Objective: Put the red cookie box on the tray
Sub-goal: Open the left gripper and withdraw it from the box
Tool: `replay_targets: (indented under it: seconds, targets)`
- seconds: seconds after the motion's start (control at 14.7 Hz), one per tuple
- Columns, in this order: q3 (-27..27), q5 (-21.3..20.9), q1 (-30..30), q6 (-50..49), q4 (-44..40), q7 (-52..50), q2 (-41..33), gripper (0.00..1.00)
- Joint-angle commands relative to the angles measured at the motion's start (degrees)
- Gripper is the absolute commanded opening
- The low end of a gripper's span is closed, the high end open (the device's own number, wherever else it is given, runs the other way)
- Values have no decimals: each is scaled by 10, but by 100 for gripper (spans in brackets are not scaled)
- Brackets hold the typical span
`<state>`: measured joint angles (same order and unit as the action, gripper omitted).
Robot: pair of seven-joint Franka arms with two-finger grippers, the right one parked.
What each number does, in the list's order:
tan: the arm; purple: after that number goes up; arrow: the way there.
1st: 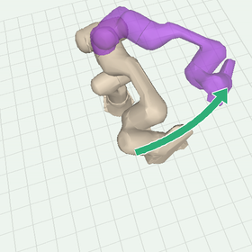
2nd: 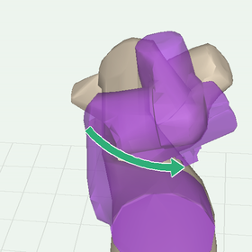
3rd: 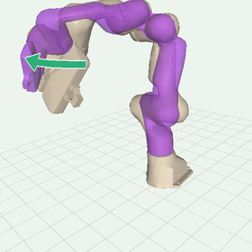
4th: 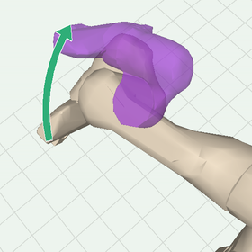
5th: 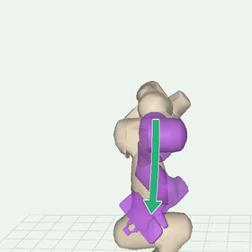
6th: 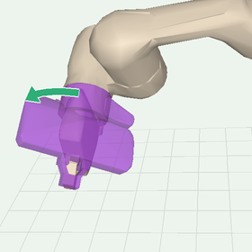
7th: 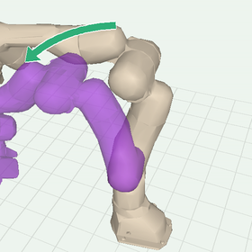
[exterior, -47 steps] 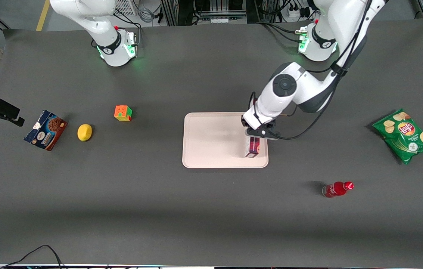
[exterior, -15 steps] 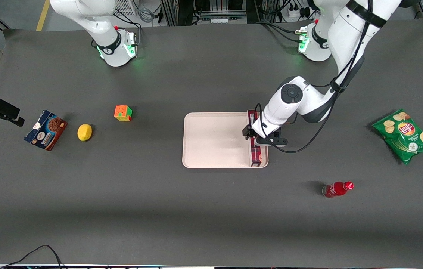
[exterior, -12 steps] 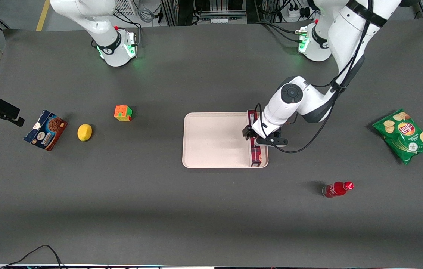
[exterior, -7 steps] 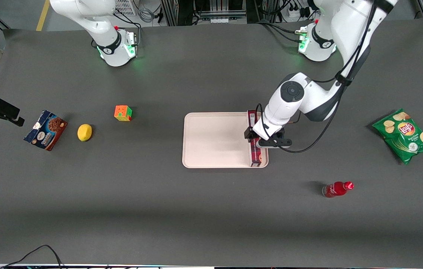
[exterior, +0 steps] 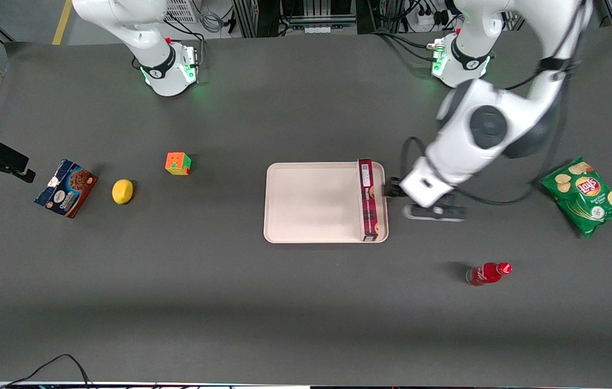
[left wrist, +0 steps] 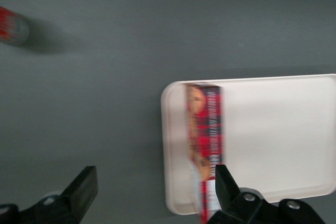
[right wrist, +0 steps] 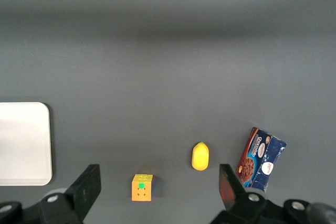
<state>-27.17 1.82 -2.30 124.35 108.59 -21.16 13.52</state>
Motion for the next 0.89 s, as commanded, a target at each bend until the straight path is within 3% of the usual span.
replay_targets:
  seconds: [0.0,0.27,0.41,0.82]
  targets:
    - [105,15,-3,-69,0,170,-57,100]
    - [176,-5,-3,-133,-24,218,-111,100]
    - [177,-44,-3,-182,-60,261,-121,100]
    - [188,-45,-3,-262,-91,258,-171,100]
